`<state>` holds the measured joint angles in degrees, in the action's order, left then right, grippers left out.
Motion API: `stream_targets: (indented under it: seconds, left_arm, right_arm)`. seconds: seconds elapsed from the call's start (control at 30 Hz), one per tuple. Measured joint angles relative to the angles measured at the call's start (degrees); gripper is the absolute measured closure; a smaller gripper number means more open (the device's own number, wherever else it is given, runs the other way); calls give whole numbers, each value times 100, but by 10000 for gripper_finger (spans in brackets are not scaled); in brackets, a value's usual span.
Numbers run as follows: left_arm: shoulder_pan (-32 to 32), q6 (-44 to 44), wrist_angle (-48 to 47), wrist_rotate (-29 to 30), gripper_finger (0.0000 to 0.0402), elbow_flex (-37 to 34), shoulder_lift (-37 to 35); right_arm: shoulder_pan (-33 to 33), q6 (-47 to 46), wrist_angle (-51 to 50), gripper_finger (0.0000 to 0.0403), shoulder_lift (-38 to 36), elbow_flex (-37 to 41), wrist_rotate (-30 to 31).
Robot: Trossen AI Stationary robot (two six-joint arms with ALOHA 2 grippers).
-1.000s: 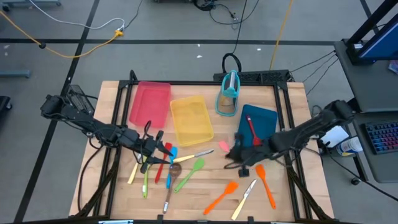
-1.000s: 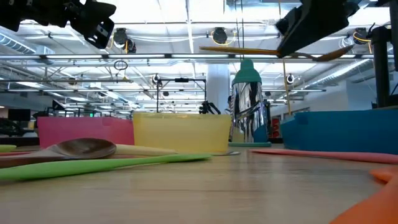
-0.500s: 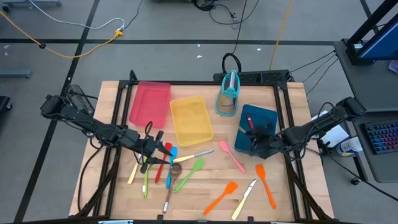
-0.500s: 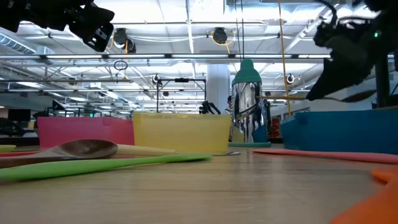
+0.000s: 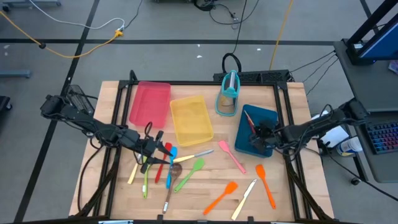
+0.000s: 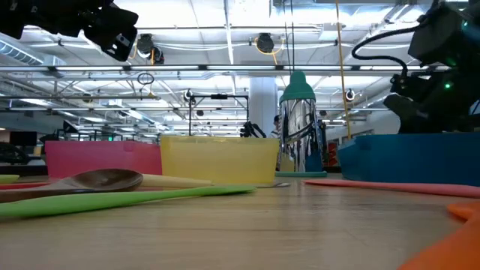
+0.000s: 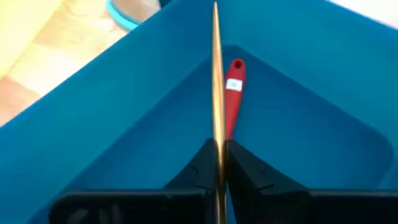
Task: Pick & Place Kitchen Items
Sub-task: Put the gold serving spoon into the blue bin
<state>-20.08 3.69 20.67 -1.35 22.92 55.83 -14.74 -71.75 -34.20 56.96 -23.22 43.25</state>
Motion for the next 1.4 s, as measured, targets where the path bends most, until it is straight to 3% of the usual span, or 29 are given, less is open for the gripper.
stream_targets:
  seconds: [0.1,0.33,0.73,0.93,1.13,1.23,1.4]
  left_arm:
    - [0,-159,1,1,245,0,0]
    - [0,-193,4,1,245,0,0]
    - [2,-178,6,1,245,0,0]
    - [2,-170,8,1,245,0,0]
    - [4,-121,17,3,245,0,0]
    - [4,-55,17,3,245,0,0]
    - [4,-49,17,3,245,0,0]
  right_arm:
    - [114,188,10,392,69,0,-90]
    - [428,347,-79,371,184,0,-1043]
    - [498,1374,195,311,181,0,-827]
    - [502,2487,1593,289,152,0,-241]
    - [500,4192,3447,291,154,-2,-636]
    - [591,4192,3183,301,154,-3,-575]
    - [1069,3279,1787,316,154,-4,-796]
